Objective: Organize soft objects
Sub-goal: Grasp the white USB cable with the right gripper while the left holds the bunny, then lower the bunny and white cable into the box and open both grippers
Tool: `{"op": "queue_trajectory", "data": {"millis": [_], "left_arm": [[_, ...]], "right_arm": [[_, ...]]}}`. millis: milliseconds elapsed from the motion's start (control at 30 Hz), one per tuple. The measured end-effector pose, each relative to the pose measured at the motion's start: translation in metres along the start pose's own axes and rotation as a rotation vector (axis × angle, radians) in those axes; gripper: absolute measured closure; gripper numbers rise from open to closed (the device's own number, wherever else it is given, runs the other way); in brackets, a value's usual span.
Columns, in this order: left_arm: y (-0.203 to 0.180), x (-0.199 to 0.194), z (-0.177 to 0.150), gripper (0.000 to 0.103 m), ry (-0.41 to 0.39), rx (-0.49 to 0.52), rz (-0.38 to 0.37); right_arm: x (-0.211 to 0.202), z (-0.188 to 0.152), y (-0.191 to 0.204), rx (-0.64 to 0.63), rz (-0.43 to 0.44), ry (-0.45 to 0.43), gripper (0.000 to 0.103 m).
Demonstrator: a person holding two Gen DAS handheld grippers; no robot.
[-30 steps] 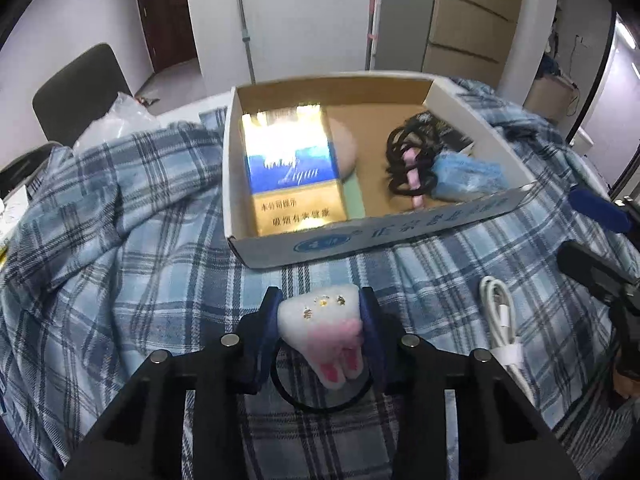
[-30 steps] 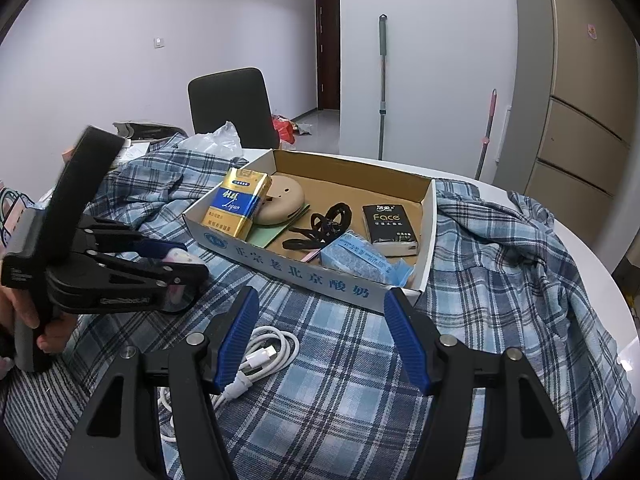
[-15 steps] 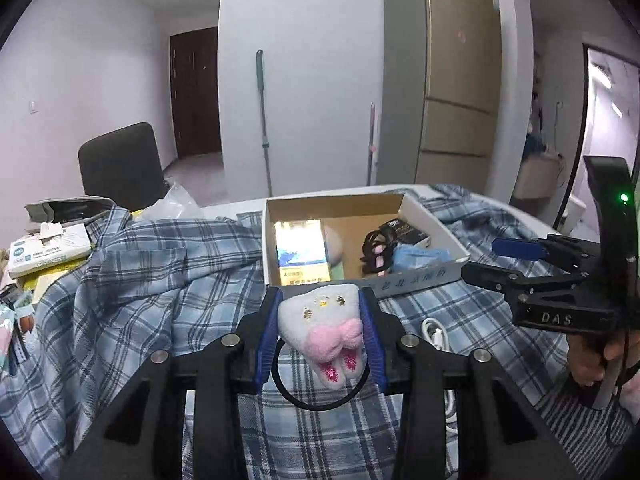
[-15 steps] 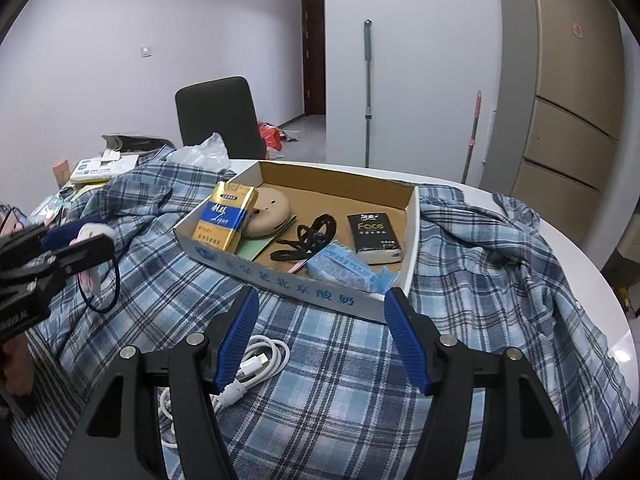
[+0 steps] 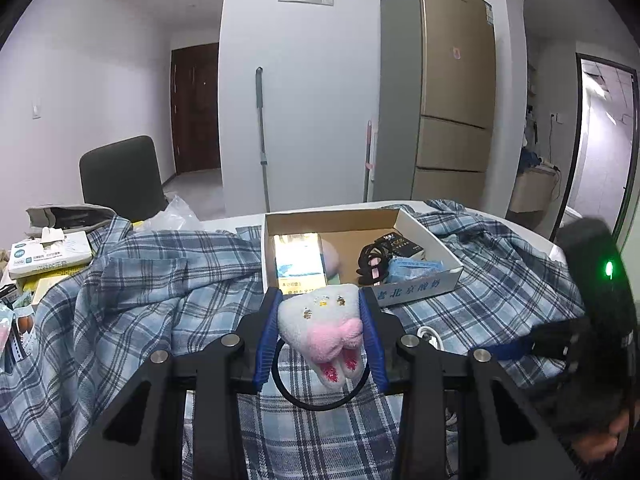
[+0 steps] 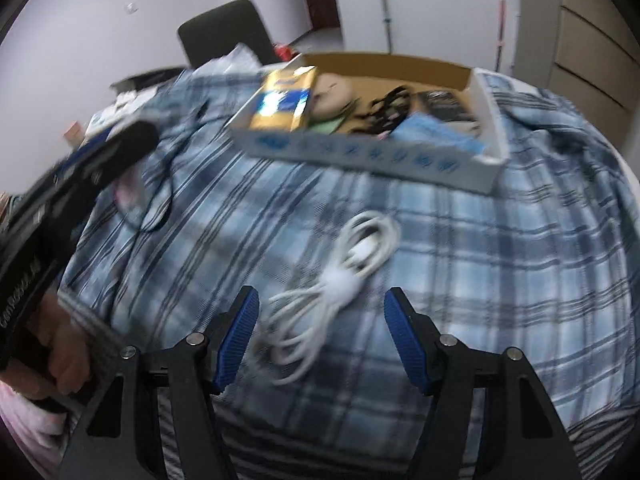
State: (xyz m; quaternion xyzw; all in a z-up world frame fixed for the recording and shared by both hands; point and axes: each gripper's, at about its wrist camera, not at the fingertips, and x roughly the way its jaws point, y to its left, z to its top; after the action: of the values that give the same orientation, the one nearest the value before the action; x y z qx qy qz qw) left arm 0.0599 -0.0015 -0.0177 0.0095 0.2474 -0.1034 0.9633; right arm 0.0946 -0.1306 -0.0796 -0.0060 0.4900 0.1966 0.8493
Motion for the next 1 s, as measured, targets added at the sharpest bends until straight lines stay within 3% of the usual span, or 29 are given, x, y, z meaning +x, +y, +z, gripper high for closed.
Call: {"op": "queue_trajectory", "data": {"millis": [133, 200, 367, 667, 1000], "left_arm": [[0.002, -0.002, 0.000, 0.062, -0.008, -0.008, 0.001], [0.003, -0.002, 0.000, 0.062, -0.008, -0.010, 0.000], [0.000, -0.003, -0.001, 0.062, -0.014, 0.005, 0.001], [-0.001, -0.001, -0.001, 0.062, -0.004, 0.005, 0.001], [0.000, 0.001, -0.002, 0.062, 0.002, 0.006, 0.003]], "right_arm": [[0.003, -0.007, 0.017, -0.053, -0.023, 0.012, 0.040], [0.005, -0.010, 0.017, -0.061, -0.040, 0.025, 0.052], [0.001, -0.017, 0.009, -0.097, -0.077, 0.041, 0.063], [-0.021, -0.014, -0.026, -0.100, -0.185, 0.010, 0.063], [-0.013, -0.005, -0.022, -0.095, -0.124, -0.024, 0.059]]}}
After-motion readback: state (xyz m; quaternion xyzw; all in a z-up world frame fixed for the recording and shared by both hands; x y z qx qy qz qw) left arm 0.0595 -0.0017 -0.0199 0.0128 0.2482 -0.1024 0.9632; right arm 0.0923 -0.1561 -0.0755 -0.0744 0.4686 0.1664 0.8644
